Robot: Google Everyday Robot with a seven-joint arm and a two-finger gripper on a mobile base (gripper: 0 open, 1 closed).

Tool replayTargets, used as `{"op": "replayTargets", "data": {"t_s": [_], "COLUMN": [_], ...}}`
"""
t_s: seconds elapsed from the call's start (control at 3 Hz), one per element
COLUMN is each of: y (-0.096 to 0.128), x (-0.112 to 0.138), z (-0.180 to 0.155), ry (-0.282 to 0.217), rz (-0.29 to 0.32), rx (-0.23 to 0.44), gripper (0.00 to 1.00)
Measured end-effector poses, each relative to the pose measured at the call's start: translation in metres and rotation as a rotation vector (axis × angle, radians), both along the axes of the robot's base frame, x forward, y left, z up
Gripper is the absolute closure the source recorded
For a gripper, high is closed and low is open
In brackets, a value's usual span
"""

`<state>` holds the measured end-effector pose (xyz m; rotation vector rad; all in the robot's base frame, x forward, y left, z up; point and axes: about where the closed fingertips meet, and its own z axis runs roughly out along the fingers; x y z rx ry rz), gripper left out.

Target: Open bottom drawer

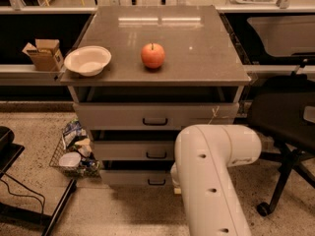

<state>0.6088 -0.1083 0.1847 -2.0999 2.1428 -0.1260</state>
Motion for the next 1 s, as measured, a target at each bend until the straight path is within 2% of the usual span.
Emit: {"op": "replayTargets", "data": {"t_s": [0.33,0.67,1.0], "y": [-0.001,-0.001,-0.002], "x": [0.000,-0.015,-0.042], "z": [0.003,0.015,0.017], "ry": [0.000,0.026,0.081], "rz": [-0.001,0.004,0.027], "rx": [0.002,0.014,0.013], "gripper": [0.72,1.00,1.00]}}
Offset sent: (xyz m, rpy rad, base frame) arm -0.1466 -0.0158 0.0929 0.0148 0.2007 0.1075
